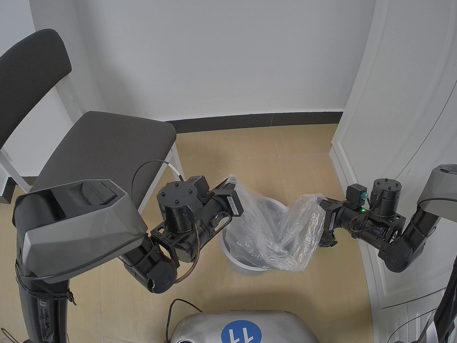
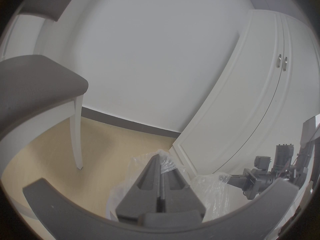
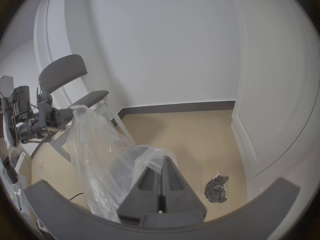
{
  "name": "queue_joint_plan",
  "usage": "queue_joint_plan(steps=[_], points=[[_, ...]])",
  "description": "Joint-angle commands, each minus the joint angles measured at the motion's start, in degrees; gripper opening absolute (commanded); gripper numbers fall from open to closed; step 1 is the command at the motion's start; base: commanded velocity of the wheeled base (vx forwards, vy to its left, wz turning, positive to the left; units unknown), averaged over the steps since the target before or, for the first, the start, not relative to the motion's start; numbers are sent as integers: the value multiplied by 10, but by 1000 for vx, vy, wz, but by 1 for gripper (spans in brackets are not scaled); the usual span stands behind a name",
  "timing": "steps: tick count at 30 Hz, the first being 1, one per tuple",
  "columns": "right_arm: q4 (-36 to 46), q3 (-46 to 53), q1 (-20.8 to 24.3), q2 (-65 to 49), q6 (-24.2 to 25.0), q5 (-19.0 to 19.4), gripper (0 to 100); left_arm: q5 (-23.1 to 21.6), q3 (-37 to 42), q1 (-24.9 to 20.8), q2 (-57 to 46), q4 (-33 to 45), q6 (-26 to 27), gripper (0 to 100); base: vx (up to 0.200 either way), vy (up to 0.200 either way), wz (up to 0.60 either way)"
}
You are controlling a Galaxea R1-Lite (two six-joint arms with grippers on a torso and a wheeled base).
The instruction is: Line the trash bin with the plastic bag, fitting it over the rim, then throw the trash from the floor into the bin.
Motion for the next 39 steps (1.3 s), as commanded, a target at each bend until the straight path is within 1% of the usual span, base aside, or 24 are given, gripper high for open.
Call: queue_joint_plan(steps=[1,7,12,19,26,27,33,36,37,39], points=[[0,-3,-9,-2,0,1,0,1,-15,0,30,-6,-6,0,0,0,0],[-8,-5,-12,3,0,4,0,0,-31,0,61,-17,-16,0,0,0,0],[-89,-3,-8,52,-2,4,0,1,-64,6,110,-31,-18,0,0,0,0],[-141,-11,2,100,-2,4,0,1,-89,27,133,-33,-18,0,0,0,0],[-141,-24,13,135,0,3,0,1,-93,36,140,-34,-18,0,0,0,0],[-141,-32,16,147,-1,1,0,0,-93,37,154,-36,-18,0,0,0,0],[-141,-31,16,153,-2,-1,0,-1,-87,36,164,-45,-13,0,0,0,0],[-141,-21,7,139,-8,-3,0,-6,-50,48,142,-28,26,0,0,0,0],[-141,-15,-2,131,-17,-3,0,-10,-30,55,129,-10,60,0,0,0,0],[-141,-5,-20,123,-43,-1,0,-11,-8,65,109,24,99,0,0,0,0]])
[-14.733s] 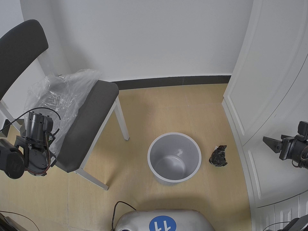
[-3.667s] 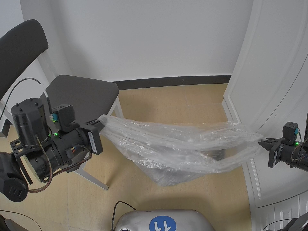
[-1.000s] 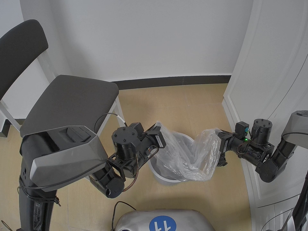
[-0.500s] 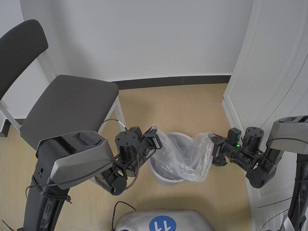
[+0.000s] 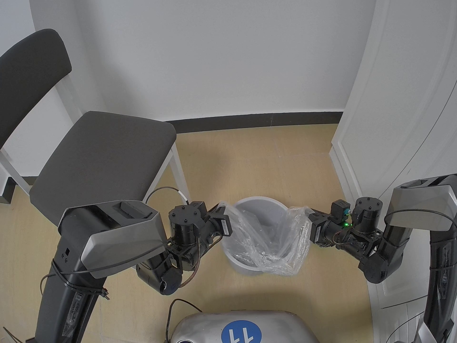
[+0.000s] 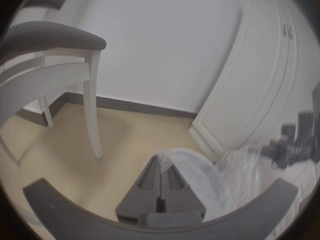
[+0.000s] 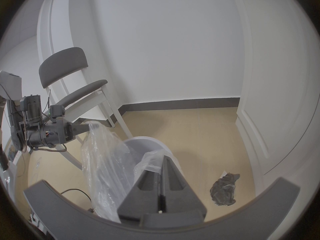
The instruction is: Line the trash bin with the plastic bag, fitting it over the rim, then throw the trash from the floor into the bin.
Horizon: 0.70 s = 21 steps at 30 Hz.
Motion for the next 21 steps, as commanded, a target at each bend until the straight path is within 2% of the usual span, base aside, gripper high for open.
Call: queue_joint_plan(steps=[1,4,8,10,11,12,15,19,20,21], points=[[-10,20,-31,-22,-35,2,0,-5,57,24,-49,53,64,0,0,0,0],[-10,33,-53,-33,-70,3,0,-4,86,31,-107,122,79,0,0,0,0],[1,40,-57,-48,-81,3,0,-3,103,35,-166,198,79,0,0,0,0],[35,40,-57,-66,-81,2,0,-2,114,37,-200,251,79,0,0,0,0],[37,40,-57,-67,-81,2,0,-2,114,37,-201,253,79,0,0,0,0],[71,40,-58,-84,-81,-1,0,-3,115,39,-221,294,79,0,0,0,0],[125,39,-60,-112,-81,-2,0,-4,110,45,-237,350,80,0,0,0,0],[185,34,-63,-138,-81,-7,0,-4,103,49,-237,398,80,0,0,0,0],[241,26,-66,-156,-81,-16,0,-5,101,50,-236,410,80,0,0,0,0],[244,26,-66,-157,-81,-16,0,-5,100,50,-236,411,80,0,0,0,0]])
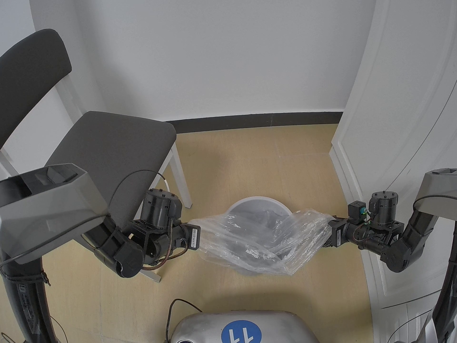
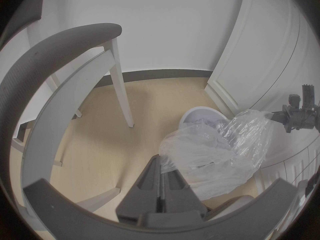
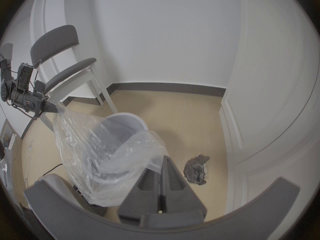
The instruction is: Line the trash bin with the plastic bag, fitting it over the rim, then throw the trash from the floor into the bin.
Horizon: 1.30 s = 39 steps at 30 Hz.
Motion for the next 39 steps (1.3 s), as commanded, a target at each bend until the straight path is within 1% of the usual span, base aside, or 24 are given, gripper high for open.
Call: queue_joint_plan(steps=[1,4,7,8,10,13,14,16,17,21,23,24,29,30,39], points=[[89,-20,-7,-68,-1,-18,0,-1,-12,7,-26,49,0,0,0,0,0],[147,-34,-7,-85,-2,-38,0,-1,-21,13,-25,76,0,0,0,0,0],[198,-42,-12,-99,-12,-43,0,-2,-29,19,-25,97,0,0,0,0,0],[198,-42,-12,-99,-12,-43,0,-2,-29,19,-25,97,0,0,0,0,0],[220,-42,-19,-103,-34,-44,0,-3,-35,27,-25,108,1,0,0,0,0],[225,-42,-22,-102,-42,-52,0,-6,-36,34,-25,115,1,0,0,0,0],[226,-41,-22,-97,-51,-65,0,-18,-36,37,-26,125,1,0,0,0,0],[227,-41,-23,-95,-57,-69,0,-31,-36,38,-26,136,0,0,0,0,0],[227,-41,-23,-95,-57,-69,0,-31,-36,38,-26,137,1,0,0,0,0],[255,-44,-23,-91,-67,-70,0,-59,-35,37,-32,175,1,0,0,0,0],[257,-45,-22,-90,-67,-71,0,-63,-35,36,-32,183,1,0,0,0,0],[263,-45,-23,-90,-67,-71,0,-75,-35,35,-40,206,2,0,0,0,0],[267,-42,-29,-90,-83,-71,0,-81,-38,37,-59,245,3,0,0,0,0],[276,-42,-33,-92,-94,-70,0,-82,-40,38,-69,257,3,0,0,0,0],[321,-38,-37,-122,-109,-70,0,-90,-42,41,-107,296,5,0,0,0,0]])
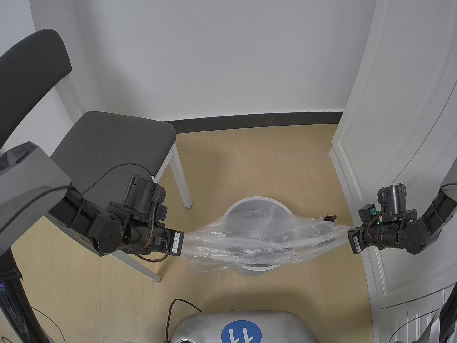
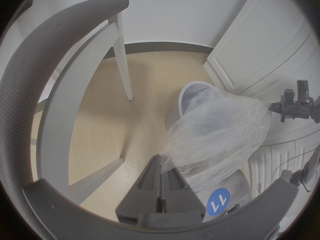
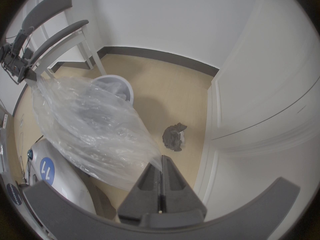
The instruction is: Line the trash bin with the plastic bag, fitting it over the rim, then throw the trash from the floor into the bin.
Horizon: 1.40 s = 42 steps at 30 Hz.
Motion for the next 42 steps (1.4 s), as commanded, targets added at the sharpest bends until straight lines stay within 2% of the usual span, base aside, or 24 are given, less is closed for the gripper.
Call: queue_joint_plan(steps=[1,10,15,32,35,37,38,40,42], points=[[24,7,-4,-27,-16,2,0,-15,0,1,-22,12,7,0,0,0,0],[49,11,-2,-18,-48,7,0,-18,1,-3,6,19,20,0,0,0,0],[45,11,6,7,-48,6,0,-18,1,-4,38,14,41,0,0,0,0],[25,-34,27,133,-36,3,0,-13,-16,-10,83,3,39,0,0,0,0],[-64,-32,32,187,-16,-1,0,-5,-15,-15,118,-53,36,0,0,0,0],[-118,-28,35,213,-7,-3,0,18,-10,-18,139,-97,36,0,0,0,0],[-122,-28,35,215,-6,-4,0,20,-10,-18,141,-101,36,0,0,0,0],[-177,-17,36,235,-7,-3,0,58,0,-20,166,-167,37,0,0,0,0],[-184,-14,36,238,-7,-3,0,65,11,-19,172,-191,41,0,0,0,0]])
